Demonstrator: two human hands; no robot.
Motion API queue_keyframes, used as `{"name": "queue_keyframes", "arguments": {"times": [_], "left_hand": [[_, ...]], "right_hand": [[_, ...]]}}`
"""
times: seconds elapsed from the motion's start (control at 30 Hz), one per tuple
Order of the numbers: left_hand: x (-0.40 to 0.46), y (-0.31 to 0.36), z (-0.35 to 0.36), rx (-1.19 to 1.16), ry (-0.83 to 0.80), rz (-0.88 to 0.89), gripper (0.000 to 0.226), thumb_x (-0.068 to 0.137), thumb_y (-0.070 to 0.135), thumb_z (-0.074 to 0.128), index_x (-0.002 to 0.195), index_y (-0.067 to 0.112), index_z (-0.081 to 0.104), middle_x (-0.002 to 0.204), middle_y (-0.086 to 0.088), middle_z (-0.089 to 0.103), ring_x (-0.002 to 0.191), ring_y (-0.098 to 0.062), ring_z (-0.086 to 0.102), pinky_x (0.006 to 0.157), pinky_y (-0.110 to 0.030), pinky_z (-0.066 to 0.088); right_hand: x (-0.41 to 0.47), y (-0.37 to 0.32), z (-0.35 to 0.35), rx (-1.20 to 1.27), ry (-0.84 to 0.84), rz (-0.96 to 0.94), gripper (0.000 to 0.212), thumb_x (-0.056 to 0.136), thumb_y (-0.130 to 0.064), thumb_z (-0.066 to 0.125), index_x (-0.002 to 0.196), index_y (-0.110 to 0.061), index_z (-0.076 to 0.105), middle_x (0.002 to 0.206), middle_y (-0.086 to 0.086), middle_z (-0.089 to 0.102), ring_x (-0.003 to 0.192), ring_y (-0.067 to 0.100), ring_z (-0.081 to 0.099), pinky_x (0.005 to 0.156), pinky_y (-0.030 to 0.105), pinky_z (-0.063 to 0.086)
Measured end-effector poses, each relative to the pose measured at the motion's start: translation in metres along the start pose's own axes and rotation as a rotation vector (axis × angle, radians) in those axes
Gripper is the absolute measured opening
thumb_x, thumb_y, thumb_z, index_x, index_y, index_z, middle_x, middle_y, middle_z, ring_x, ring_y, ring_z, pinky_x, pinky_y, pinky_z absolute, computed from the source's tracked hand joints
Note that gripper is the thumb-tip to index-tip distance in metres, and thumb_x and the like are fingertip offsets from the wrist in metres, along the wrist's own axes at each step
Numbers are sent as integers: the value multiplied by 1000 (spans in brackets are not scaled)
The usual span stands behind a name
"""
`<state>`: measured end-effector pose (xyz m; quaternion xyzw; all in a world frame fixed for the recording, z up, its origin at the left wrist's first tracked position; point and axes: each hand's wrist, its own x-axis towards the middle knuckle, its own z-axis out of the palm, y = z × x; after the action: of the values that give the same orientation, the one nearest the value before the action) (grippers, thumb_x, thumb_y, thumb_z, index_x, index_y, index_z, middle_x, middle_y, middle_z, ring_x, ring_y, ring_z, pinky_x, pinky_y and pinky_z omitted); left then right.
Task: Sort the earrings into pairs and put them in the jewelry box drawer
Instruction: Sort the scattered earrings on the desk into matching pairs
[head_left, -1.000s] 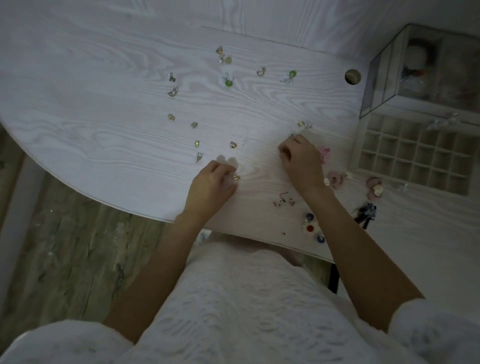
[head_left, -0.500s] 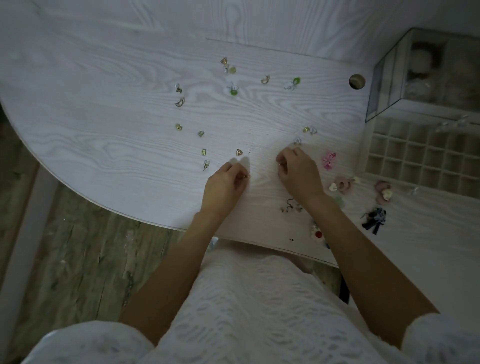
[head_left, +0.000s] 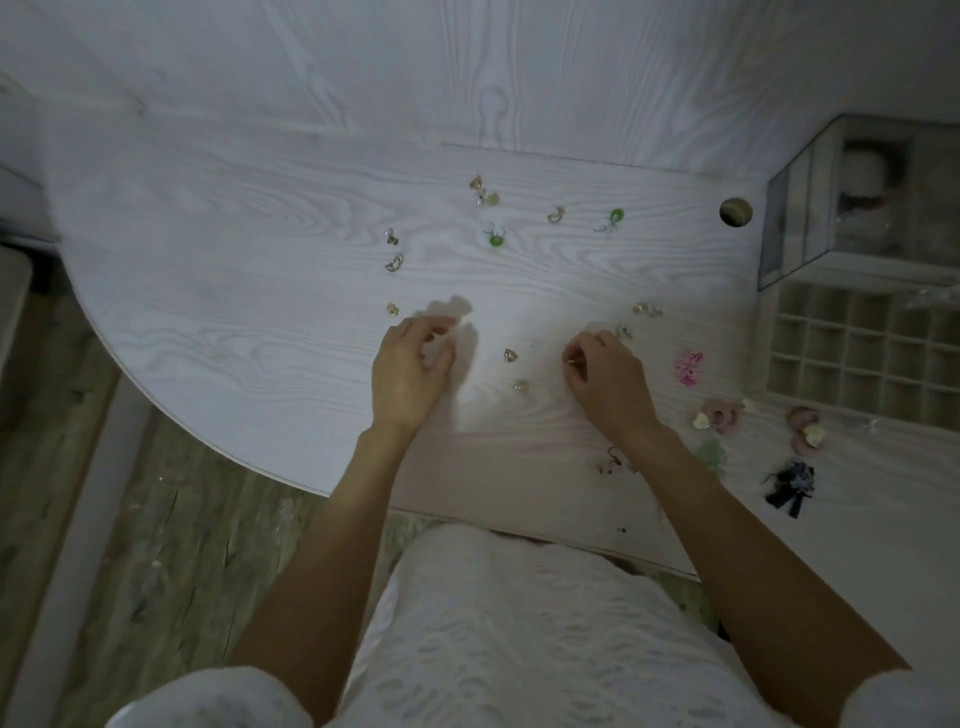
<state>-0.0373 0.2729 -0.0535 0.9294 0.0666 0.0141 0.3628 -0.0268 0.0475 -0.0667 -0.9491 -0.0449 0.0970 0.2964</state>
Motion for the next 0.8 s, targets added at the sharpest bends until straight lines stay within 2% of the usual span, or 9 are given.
{"name": "queue_keyframes", "arguments": {"times": [0.07, 0.13, 0.2, 0.27, 0.33, 0.4, 0.5, 0.67, 0.8], "left_hand": [[21, -11, -10, -22, 61, -69, 28, 86, 19, 59, 114, 17, 60, 110, -4, 60, 95, -19, 56, 79, -39, 51], [41, -18, -17, -17, 107, -147, 44, 83, 13, 60, 126, 15, 52, 121, -8, 53, 100, -19, 55, 84, -31, 48], [64, -24, -23, 1, 101, -231, 56, 83, 16, 63, 134, 13, 41, 129, -11, 46, 108, -20, 52, 89, -26, 41], [84, -29, -25, 13, 70, -276, 62, 84, 25, 64, 137, 11, 36, 132, -14, 43, 113, -25, 50, 95, -31, 41], [102, -31, -24, 39, 12, -269, 54, 84, 25, 63, 133, 12, 43, 129, -15, 46, 112, -28, 51, 94, -35, 42], [111, -27, -20, 75, -53, -238, 44, 85, 19, 59, 128, 15, 50, 124, -14, 48, 108, -28, 52, 88, -30, 40], [114, -23, -12, 74, -131, -140, 41, 83, 17, 61, 124, 15, 54, 115, -13, 52, 99, -27, 55, 81, -25, 37], [123, -8, 0, 78, -11, 40, 32, 84, 15, 61, 116, 10, 60, 111, -14, 58, 98, -28, 54, 79, -25, 39], [149, 15, 13, 170, -49, 275, 27, 83, 9, 60, 110, 11, 64, 108, -11, 61, 99, -30, 52, 75, -29, 42]], "right_hand": [[1, -4, 1, -5, 18, 8, 7, 86, -7, 57, 91, -4, 60, 92, 14, 57, 79, 25, 54, 67, 31, 41], [2, -9, 2, -11, 32, 21, 6, 86, -9, 57, 90, -5, 58, 90, 13, 57, 79, 25, 53, 66, 31, 40], [6, -15, 5, -14, 42, 41, 5, 87, -10, 55, 89, -5, 57, 87, 12, 58, 76, 26, 54, 66, 33, 41], [10, -21, 6, -11, 59, 51, 4, 87, -9, 54, 88, -5, 55, 83, 12, 59, 72, 26, 54, 64, 35, 41], [15, -26, 7, -5, 80, 69, 2, 86, -7, 55, 87, -6, 54, 81, 11, 59, 69, 25, 54, 63, 36, 43], [19, -29, 7, -6, 95, 86, 3, 85, -5, 55, 88, -6, 56, 82, 11, 59, 70, 24, 54, 64, 35, 45], [26, -32, 10, 12, 125, 108, 6, 84, -3, 56, 88, -6, 59, 85, 11, 60, 71, 21, 55, 65, 33, 44], [38, -33, 11, 58, 169, 130, 7, 83, -1, 58, 89, -4, 62, 87, 12, 61, 73, 21, 56, 67, 37, 49], [44, -33, 9, 84, 200, 152, 11, 83, 0, 57, 92, -2, 62, 96, 14, 57, 77, 21, 56, 70, 29, 45]]}}
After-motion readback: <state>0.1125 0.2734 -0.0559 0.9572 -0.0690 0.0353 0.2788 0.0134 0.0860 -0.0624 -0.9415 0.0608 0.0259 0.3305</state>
